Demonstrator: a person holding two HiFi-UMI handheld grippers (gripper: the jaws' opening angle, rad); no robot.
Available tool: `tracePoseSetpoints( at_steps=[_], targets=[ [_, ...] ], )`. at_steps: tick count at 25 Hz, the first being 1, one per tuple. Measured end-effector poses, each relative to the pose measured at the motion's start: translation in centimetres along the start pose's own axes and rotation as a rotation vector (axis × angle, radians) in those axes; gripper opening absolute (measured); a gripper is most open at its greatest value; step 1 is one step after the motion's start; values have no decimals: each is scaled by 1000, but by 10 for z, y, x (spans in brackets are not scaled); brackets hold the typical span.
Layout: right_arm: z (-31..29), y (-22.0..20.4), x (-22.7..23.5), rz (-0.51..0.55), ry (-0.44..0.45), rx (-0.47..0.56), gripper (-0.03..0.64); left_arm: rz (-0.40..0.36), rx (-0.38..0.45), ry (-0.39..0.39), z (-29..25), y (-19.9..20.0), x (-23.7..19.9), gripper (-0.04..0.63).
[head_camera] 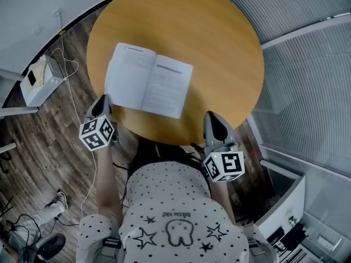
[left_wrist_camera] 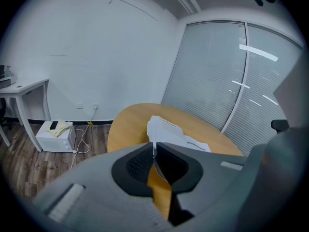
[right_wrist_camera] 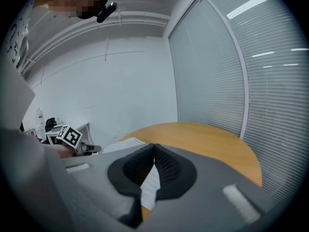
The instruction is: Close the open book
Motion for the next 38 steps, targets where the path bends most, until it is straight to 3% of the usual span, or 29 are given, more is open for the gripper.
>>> tracePoseSetpoints(
  at_steps=[23,38],
  targets=[
    [15,6,20,-31,-62,60,5,-70,38,-103,11,8,52,28],
    [28,-3,38,-59,-132,73,5,-125,25,-243,-7,5,102,25]
  ],
)
Point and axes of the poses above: the fingertips, and each gripper's own axes: z backward along the fingers, x to its right, y out of its top, the point moved 2 cm from there along z, backward along the fingers, and after that the axes turned 13 degrees about -y, right-handed, at the moved point
